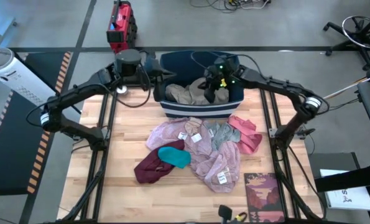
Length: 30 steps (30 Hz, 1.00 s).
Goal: Sort clothes
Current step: Put the blue sock into the blue laundry organizer
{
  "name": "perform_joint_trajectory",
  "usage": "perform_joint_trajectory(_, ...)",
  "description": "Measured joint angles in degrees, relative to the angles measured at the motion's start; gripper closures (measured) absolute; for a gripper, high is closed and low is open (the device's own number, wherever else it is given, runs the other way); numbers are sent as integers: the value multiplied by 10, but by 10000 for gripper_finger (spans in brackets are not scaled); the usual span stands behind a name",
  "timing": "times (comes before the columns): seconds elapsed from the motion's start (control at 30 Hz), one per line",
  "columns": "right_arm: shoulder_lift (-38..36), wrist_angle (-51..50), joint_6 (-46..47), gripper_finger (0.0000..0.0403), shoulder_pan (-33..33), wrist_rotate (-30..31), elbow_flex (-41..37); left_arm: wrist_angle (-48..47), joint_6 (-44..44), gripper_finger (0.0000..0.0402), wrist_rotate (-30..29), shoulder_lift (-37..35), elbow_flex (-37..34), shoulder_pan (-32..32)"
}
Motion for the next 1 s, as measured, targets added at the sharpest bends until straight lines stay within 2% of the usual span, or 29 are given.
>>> perform_joint_trajectory(0.3,-101,24,-27,403,21,-1,-19,106,-36,401,34,-55,-110,-3)
perform_joint_trajectory(0.63,-210,97,-12,403,37,-2,-131,149,-58,401,35,-133,-213,-6)
perform_joint_trajectory(1.0,-311,186,24,403,60,-3,-266,149,-55,401,35,-154,-238,-38)
